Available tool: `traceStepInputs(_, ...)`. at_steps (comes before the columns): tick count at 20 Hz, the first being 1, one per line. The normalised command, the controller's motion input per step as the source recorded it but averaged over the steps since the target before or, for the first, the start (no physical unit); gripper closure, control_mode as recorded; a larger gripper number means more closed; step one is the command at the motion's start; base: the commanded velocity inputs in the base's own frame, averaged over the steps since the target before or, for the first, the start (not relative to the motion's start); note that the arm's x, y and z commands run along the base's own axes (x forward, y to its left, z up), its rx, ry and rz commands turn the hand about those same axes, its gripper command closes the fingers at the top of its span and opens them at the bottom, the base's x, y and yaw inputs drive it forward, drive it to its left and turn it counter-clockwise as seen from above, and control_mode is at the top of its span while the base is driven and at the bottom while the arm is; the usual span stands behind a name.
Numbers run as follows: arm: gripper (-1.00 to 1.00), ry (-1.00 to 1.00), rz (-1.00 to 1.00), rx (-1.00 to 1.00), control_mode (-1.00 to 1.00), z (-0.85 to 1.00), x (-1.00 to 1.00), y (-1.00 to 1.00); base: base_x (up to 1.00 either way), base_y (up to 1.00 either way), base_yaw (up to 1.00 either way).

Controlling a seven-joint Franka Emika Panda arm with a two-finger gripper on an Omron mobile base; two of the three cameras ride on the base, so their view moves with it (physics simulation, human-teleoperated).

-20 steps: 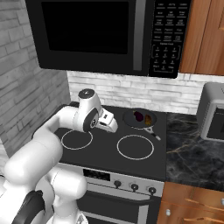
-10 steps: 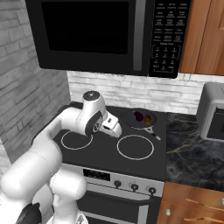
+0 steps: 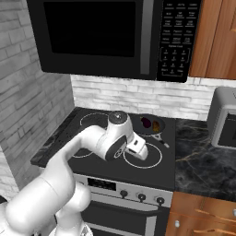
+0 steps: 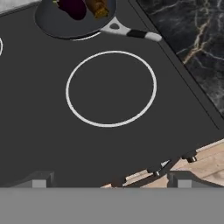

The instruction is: Put the sweet potato and eggplant in the pan. Then turn on the rear right burner and set the heat to medium.

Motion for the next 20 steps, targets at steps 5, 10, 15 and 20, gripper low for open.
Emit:
traceStepInputs(5, -1.0, -0.21, 0.0, 0.0, -1.0, -0.28, -0.05, -0.81, 0.0, 0.0, 0.0)
traceStepInputs(10, -1.0, -0.39, 0.0, 0.0, -1.0, -0.36, -0.1, -0.62, 0.0, 0.0, 0.0)
traceStepInputs(15, -1.0, -0.33, 0.0, -0.02, -1.0, -0.51, -0.21, -0.19, 0.0, 0.0, 0.0)
traceStepInputs(20, -1.0, -0.3, 0.0, -0.03, -1.0, -0.26, -0.3, -0.01, 0.0, 0.0, 0.0)
